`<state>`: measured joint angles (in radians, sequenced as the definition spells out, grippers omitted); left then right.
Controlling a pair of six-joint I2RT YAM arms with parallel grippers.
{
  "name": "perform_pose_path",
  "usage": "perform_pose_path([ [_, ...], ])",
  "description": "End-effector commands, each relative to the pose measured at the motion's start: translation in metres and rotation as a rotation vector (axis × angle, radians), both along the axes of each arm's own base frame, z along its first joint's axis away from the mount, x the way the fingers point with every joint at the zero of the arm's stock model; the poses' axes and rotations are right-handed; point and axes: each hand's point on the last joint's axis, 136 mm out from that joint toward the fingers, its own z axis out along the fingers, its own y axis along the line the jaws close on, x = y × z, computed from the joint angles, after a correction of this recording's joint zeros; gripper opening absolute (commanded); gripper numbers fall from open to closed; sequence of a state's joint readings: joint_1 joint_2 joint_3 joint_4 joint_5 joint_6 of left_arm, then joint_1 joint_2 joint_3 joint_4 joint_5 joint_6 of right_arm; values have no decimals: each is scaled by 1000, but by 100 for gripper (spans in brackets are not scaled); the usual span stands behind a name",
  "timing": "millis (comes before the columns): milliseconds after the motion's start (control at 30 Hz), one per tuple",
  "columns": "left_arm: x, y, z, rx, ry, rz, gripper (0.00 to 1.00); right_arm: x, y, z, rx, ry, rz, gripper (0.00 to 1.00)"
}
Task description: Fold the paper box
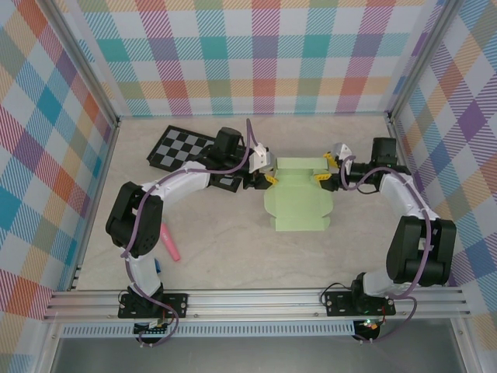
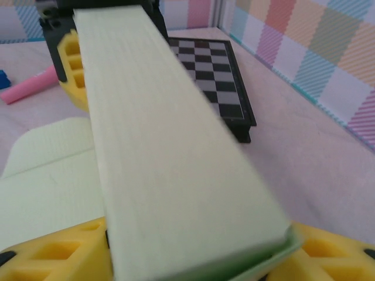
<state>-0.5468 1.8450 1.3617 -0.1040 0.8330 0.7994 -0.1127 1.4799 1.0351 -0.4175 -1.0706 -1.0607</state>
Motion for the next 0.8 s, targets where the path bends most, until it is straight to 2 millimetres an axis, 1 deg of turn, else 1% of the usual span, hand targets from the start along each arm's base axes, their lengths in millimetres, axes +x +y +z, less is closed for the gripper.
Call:
perform_pose_path([
  [0,-14,7,22,-12,-42,-98,32,-23,0,11,76,-8,85,61],
  [100,-22,11,21,3,-31,-131,32,-25,0,10,63,-7,92,62],
  [333,-18,12,23,-4,-59,-128,32,-32,6,1,34,31,123,63],
  [433,-18,12,27,-12,-65,-129,32,-37,13,4,59,10,150,63],
  [533,-17,11,28,-18,-66,-128,32,-38,19,1,42,9,165,61],
  [667,-12,8,30,-36,-76,-119,32,-33,22,-6,32,22,149,57],
  [767,-7,8,27,-29,-78,-95,32,-25,22,-14,3,27,114,47],
])
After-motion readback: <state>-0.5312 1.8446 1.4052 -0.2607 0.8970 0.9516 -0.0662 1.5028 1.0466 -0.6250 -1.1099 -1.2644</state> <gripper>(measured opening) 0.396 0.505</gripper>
